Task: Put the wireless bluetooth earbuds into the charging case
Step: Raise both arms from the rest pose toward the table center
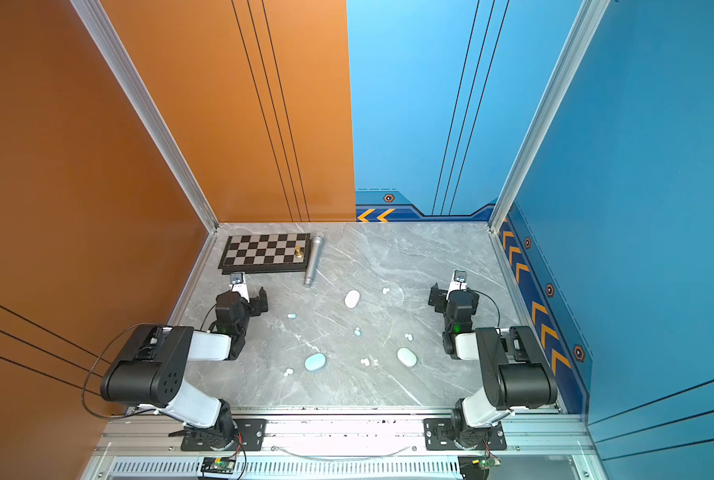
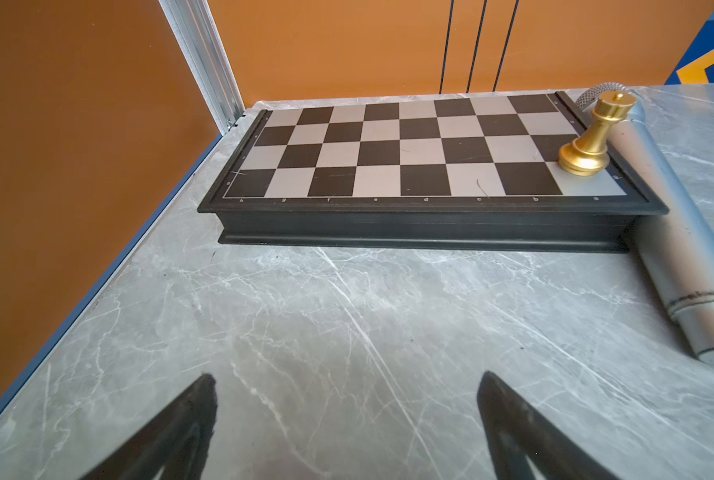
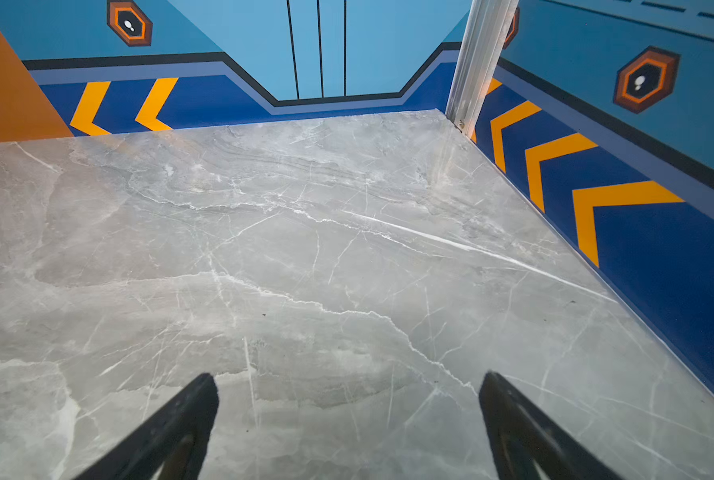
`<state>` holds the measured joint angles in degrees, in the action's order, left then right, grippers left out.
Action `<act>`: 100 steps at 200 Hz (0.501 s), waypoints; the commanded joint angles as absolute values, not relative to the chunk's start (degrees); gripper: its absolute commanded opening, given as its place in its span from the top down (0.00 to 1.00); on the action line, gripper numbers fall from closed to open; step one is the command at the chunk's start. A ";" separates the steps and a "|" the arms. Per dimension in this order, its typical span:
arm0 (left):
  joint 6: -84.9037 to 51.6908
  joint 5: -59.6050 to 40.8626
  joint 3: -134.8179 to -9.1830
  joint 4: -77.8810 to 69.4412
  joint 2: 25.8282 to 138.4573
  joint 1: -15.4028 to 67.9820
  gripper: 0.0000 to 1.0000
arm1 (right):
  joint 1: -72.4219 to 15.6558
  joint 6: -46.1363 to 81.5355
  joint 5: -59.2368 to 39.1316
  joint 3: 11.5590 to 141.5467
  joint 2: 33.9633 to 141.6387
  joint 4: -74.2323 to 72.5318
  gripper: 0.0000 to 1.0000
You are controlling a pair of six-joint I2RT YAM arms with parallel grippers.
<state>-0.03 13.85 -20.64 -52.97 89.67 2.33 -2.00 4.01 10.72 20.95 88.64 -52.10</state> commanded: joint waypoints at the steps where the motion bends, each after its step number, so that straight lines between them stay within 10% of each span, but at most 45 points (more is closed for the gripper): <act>1: -0.25 13.33 -21.23 -53.71 89.49 2.64 0.02 | -2.29 3.60 10.02 21.27 88.59 -52.20 0.00; 100: -0.23 13.35 -21.33 -53.70 89.63 2.64 0.02 | -2.03 3.68 9.36 21.27 88.59 -52.13 0.00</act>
